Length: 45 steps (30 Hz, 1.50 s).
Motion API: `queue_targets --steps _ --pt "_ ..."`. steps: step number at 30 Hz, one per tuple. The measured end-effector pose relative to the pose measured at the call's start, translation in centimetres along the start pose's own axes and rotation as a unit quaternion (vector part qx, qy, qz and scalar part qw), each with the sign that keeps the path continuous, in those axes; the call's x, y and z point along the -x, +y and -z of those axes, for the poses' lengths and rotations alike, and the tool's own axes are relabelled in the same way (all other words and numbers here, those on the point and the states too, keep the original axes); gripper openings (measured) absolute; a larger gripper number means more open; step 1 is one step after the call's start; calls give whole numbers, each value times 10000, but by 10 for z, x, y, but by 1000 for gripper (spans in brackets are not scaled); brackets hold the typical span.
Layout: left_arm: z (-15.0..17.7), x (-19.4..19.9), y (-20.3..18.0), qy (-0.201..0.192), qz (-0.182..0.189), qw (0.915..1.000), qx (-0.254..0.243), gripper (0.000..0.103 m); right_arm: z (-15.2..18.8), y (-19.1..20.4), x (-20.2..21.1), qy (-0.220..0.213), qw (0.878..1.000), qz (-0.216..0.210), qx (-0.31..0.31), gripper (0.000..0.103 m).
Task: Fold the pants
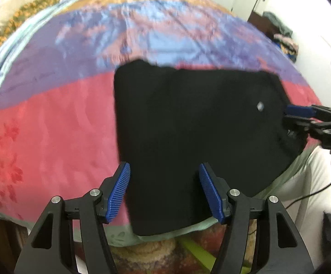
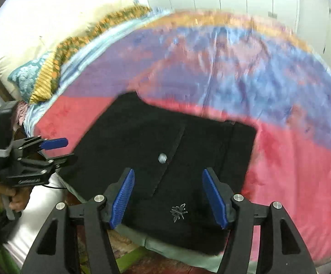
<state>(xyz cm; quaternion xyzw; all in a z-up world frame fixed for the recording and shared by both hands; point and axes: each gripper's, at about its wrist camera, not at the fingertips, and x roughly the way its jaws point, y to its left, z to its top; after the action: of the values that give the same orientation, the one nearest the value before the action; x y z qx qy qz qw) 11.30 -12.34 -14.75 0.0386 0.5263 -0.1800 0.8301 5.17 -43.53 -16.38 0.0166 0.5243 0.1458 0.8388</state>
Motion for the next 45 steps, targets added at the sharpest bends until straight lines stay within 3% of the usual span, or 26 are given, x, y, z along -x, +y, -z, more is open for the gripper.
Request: queue_targets --steps 2,5,9,19,28,33,36,45 --pt "4 1 1 -13 -62 10000 -1 65 6 -6 -15 118 9998 -31 -129 62" --pt "7 15 8 -120 79 9998 152 66 7 -9 3 -156 9992 -166 -332 63" --pt "5 24 13 -218 52 9995 200 67 12 -20 29 -472 9971 -77 -585 81" --pt "4 25 27 -160 112 9988 454 70 33 -57 40 -548 9860 -163 -1569 81" --pt "7 23 46 -44 197 9977 639 71 36 -62 38 -555 9809 -337 -1834 85" --pt "7 27 91 -59 507 9894 1360 76 37 -94 51 -747 9643 -776 -2419 85" --pt "9 23 111 141 698 9832 1679 76 44 -119 54 -728 9510 -1024 -2825 87" --pt "2 33 91 -43 -30 9938 1114 76 51 -115 37 -424 9548 -1186 -2694 87"
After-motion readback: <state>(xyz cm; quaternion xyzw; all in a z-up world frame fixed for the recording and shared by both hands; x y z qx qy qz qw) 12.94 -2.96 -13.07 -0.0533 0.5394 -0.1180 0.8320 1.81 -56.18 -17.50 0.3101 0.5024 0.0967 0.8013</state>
